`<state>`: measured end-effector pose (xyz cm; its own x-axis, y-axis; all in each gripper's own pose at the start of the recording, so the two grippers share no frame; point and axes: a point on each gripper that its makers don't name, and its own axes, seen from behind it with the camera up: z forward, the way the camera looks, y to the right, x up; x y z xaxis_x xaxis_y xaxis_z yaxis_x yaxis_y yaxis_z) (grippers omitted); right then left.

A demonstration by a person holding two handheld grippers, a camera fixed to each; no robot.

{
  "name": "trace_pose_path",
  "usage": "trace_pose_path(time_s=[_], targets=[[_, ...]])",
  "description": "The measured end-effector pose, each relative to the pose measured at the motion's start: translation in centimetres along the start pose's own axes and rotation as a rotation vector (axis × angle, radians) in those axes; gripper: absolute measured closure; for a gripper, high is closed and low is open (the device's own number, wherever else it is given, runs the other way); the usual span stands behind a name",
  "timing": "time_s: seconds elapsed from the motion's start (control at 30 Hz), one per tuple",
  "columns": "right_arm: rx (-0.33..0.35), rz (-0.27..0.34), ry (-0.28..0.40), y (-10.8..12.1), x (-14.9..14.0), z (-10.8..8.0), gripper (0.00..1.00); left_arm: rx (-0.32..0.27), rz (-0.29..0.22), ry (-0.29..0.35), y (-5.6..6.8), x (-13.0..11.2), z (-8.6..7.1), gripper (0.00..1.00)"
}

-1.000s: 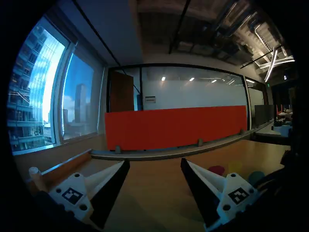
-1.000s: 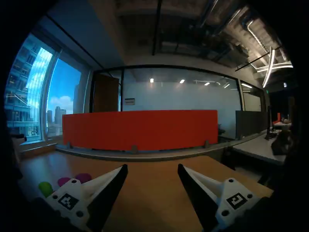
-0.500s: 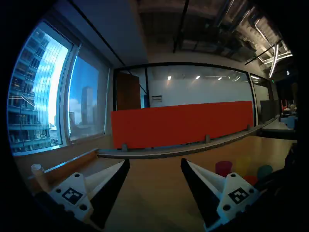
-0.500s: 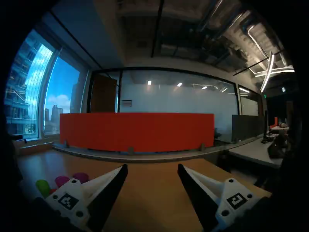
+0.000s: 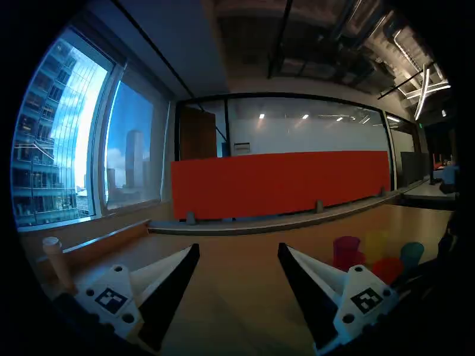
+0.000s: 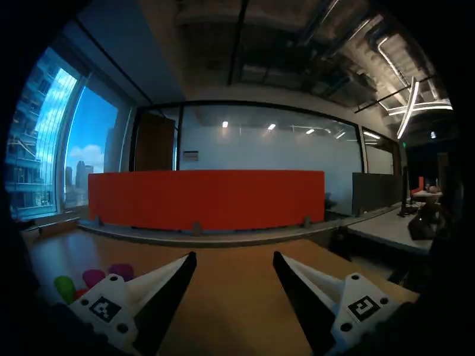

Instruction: Pour water

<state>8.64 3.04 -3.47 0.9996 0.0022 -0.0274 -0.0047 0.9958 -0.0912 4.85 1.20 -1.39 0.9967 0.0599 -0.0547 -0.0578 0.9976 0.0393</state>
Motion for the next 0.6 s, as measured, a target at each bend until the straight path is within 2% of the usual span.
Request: trace_pose_path(time_s=[0.6], targets=[[0.003, -0.002, -0.01, -0.7, -0.3, -0.1, 0.0, -0.007, -0.029, -0.025, -0.6, -3.0, 0.7, 0.02]])
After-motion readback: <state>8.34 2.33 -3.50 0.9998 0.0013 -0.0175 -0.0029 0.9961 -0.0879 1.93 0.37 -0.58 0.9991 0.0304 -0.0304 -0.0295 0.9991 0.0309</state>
